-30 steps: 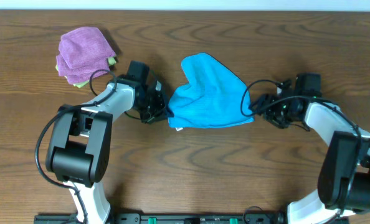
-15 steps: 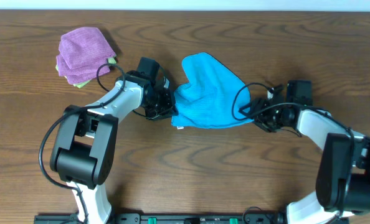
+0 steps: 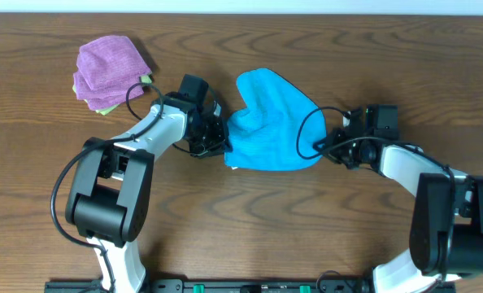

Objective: Fold the cloth
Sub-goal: 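Lift the blue cloth with both grippers and stretch it apart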

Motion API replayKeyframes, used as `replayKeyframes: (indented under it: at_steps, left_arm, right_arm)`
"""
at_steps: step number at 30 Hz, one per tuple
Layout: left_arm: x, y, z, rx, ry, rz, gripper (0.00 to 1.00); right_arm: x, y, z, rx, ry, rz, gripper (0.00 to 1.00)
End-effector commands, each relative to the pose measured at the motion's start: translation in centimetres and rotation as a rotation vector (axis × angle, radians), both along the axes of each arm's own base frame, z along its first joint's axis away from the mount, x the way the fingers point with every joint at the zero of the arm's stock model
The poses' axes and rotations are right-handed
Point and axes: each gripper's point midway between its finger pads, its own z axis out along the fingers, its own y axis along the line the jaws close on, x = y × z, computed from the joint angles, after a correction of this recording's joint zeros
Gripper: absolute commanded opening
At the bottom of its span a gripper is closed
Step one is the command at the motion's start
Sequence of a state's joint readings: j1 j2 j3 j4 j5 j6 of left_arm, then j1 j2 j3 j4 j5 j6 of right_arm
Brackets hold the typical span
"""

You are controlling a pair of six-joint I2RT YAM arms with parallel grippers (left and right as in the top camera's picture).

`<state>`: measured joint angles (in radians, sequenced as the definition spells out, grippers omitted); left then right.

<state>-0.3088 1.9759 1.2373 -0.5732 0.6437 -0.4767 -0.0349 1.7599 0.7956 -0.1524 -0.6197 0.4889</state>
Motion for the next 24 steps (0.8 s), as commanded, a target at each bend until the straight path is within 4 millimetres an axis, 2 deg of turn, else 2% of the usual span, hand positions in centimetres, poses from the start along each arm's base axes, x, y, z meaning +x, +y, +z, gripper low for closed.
replayKeyframes:
  at_steps: [1,4,8,12,16,21,24]
  left_arm:
    - [1.9,-0.5,3.6,-0.023,-0.102,-0.045,0.06]
    - [3.9,-0.2,7.0,0.011,-0.181,-0.042,0.05]
    - [8.2,0.1,12.6,0.004,-0.336,-0.006,0.05]
    - [12.0,2.0,16.4,0.074,-0.490,0.065,0.06]
    - [14.8,3.2,18.5,0.101,-0.609,0.119,0.06]
    - [17.9,4.1,20.8,0.111,-0.763,0.176,0.05]
    - [18.7,4.7,21.5,0.111,-0.807,0.187,0.06]
  right_arm:
    - [1.7,1.3,4.0,0.076,-0.130,0.057,0.01]
    - [3.7,1.3,8.6,0.075,-0.263,0.067,0.01]
    - [7.2,1.1,15.6,0.055,-0.457,0.070,0.01]
    - [11.0,0.6,20.8,0.020,-0.589,0.052,0.01]
    - [14.1,0.4,22.6,0.012,-0.637,0.048,0.01]
    - [18.0,0.6,22.9,0.012,-0.663,0.053,0.01]
    - [19.3,0.6,23.7,0.011,-0.681,0.053,0.01]
